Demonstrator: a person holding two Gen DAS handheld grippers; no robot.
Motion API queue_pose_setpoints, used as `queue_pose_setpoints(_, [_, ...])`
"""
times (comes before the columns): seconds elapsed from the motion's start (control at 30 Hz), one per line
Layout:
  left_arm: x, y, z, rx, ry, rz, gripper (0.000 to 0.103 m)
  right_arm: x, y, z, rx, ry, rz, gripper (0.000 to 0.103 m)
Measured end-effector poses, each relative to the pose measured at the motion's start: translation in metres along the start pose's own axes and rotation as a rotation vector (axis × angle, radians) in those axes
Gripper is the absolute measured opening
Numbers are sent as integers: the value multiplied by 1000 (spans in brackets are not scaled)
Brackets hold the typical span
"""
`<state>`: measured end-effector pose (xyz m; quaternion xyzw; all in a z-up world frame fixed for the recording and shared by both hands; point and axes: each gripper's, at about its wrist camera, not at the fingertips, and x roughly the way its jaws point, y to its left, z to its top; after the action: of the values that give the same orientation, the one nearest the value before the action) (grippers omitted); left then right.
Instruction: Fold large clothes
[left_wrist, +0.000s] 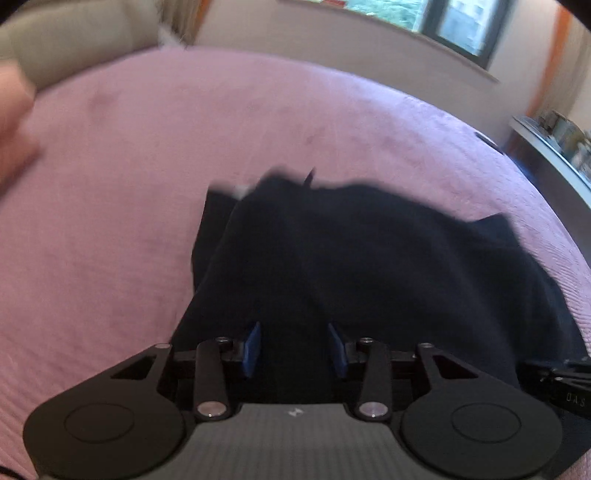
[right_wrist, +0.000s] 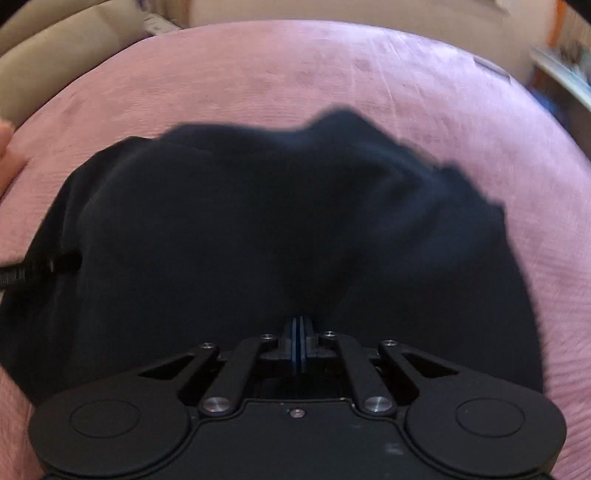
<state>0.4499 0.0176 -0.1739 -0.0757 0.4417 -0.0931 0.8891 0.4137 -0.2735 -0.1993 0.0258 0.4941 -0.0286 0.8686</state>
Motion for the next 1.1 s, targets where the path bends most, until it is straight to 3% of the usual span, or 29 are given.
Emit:
queue_pose_setpoints(0.07, [6,20,-7,-100,-13,-66,44,5,-2,4,2,-8,-4,0])
queue_pose_setpoints(0.1, [5,28,-6,-144,-7,-89,38,6,-4,6,16,-1,-2,0])
queue_pose_setpoints(0.17, [-1,36,-2,-168,17,-65,22,1,-7,14,38,7,1,0])
queue_pose_setpoints(0.23, [-18,44,-2,-146,25,-55,24,-15,-4,17,33,-7,2,0])
queue_pose_setpoints(0.33, [-45,54,-7,-101,26,-33,31,-53,5,14,18,-83,53,4])
queue_pose_setpoints(0.4, [-62,62,-10,-73,34,18,46,-59,20,10,-22,-96,63,4])
queue_pose_setpoints(0.47, [-70,65,-17,-47,47,68,54,-42,35,2,-56,-47,57,4])
queue_pose_setpoints(0.53, [-69,65,-24,-12,80,128,54,-11,41,-10,-46,34,32,3])
queue_pose_setpoints(0.63, [-63,62,-29,17,117,201,63,6,43,-13,-37,39,8,4])
queue_pose_setpoints(0.7, [-59,60,-33,39,112,240,82,0,43,-16,-36,49,6,5])
queue_pose_setpoints(0.73, [-57,58,-34,66,111,278,85,0,42,-16,-41,51,8,5])
queue_pose_setpoints(1.0, [-43,42,-34,174,117,344,87,-9,53,-22,-50,54,12,5])
queue_pose_setpoints(1.1, [-40,40,-33,178,120,334,87,-12,56,-23,-55,48,0,5])
